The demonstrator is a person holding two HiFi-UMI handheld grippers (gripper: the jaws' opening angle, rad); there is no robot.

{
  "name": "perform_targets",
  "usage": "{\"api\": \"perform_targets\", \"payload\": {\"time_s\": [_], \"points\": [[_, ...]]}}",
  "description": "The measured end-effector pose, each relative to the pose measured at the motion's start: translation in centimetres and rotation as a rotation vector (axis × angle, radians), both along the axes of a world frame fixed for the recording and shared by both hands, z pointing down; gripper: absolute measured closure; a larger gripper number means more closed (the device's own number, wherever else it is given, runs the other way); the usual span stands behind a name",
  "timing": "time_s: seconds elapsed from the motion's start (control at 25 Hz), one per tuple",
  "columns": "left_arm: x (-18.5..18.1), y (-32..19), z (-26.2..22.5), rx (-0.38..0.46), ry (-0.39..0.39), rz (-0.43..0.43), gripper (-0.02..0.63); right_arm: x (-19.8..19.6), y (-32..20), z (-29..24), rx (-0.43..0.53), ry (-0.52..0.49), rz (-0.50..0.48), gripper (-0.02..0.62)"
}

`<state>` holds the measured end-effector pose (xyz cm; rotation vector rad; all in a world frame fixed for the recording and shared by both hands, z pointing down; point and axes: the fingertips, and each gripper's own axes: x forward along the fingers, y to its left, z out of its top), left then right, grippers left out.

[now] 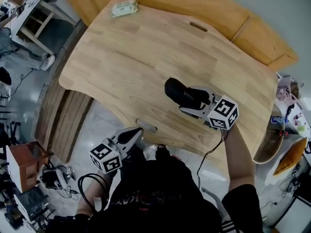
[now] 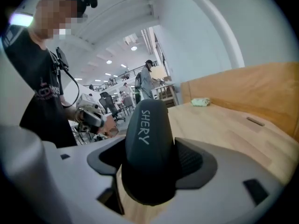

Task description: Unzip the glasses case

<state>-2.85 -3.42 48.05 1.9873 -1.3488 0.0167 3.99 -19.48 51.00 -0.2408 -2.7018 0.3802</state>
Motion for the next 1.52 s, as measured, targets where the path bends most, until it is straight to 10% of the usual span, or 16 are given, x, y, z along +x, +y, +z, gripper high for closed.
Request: {"api": "perform_targets", "payload": {"time_s": [0.28,0.48,0.8,1.08,1.32,1.52], "points": [[0.0,-2.5,-4.1,0.126,0.162,0.17,0.603,1.7,5.7,-7.3,0.001,-0.139,-0.1,0.252],[1.4,-2.3,-6.7,0.219,0.237,0.417,0.457,3.1,9.2,-8.4,0.313,0.036,-0.254,0.252],[1.7,-1.5,-6.8,0.343,-0.314,0.79,0.44,3.3,12.8,-9.6,0.736,0.251,-0.331,0.252],[1.8,0.2,-5.3,0.419,-0.734,1.108,0.439,2.5,15.6,-10.1,0.907,0.363,-0.407,0.252],[2.2,2.1,-4.8,0.495,-0.906,1.313,0.439,1.6,17.9,-10.5,0.958,0.411,-0.485,0.252],[2.4,4.2,-5.6,0.518,-0.849,1.432,0.44,0.4,19.5,-11.1,0.968,0.417,-0.534,0.252]]}}
